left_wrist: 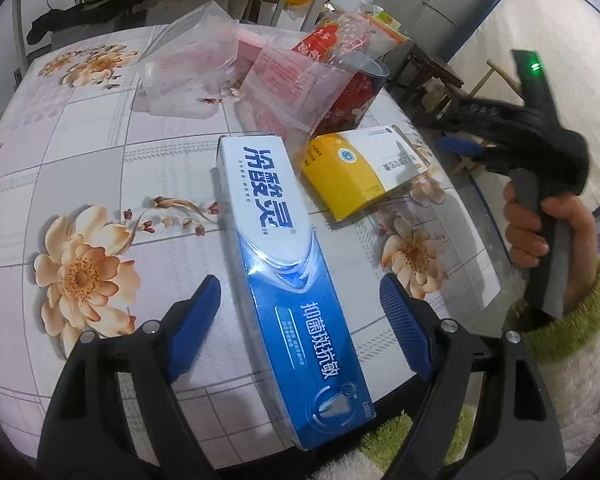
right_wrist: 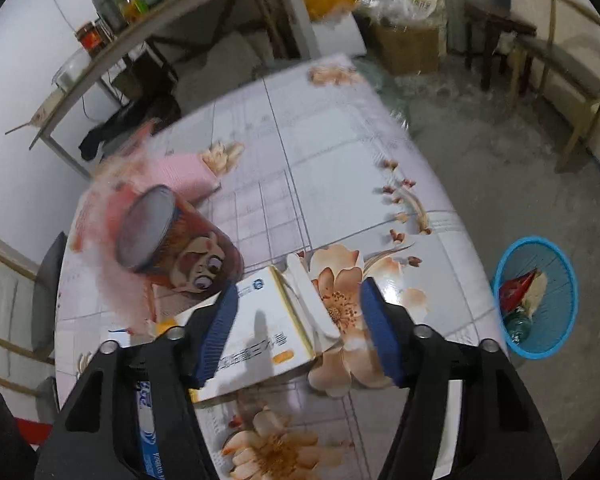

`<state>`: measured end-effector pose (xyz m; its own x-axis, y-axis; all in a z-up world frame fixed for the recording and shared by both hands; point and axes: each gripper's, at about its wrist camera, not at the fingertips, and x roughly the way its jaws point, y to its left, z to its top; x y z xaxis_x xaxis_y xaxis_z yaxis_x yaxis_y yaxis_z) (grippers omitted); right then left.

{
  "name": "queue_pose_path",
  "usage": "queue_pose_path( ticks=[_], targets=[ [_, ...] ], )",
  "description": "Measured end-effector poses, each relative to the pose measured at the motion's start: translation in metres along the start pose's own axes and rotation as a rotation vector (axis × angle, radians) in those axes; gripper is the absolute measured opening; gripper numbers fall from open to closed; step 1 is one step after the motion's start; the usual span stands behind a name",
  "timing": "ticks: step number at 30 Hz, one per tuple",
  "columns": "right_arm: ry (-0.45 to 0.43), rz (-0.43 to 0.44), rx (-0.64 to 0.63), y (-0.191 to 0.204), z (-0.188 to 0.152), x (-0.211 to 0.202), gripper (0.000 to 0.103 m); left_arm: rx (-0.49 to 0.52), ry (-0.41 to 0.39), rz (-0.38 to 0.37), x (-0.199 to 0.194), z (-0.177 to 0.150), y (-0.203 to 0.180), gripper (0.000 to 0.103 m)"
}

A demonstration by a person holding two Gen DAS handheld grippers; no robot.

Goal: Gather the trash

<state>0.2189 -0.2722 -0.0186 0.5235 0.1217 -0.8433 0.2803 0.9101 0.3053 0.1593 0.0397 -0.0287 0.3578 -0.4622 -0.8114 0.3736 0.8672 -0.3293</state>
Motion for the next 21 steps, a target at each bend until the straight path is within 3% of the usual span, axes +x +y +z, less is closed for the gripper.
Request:
queue_pose_path(
  ticks=[3,5,7,16,21],
  targets=[
    [0.047,0.043,0.019,-0.009,0.0,0.01,0.034,-0.008,0.005,0.002,0.001,0.0,0.001,0.072],
    [0.058,0.053,0.023,-0.01,-0.002,0.012,0.012,-0.012,0.015,0.001,0.004,0.0,0.001,0.07],
    [0.059,0.066,0.029,-0.014,-0.009,0.007,0.006,-0.011,0.018,-0.002,0.005,0.0,0.001,0.07],
    [0.081,0.077,0.041,-0.026,-0.043,-0.017,0.004,-0.027,0.02,0.001,0.006,-0.004,0.002,0.069],
    [0.13,0.101,0.059,-0.029,-0.081,-0.03,0.004,-0.046,0.009,-0.004,0.003,-0.006,0.005,0.069]
  ],
)
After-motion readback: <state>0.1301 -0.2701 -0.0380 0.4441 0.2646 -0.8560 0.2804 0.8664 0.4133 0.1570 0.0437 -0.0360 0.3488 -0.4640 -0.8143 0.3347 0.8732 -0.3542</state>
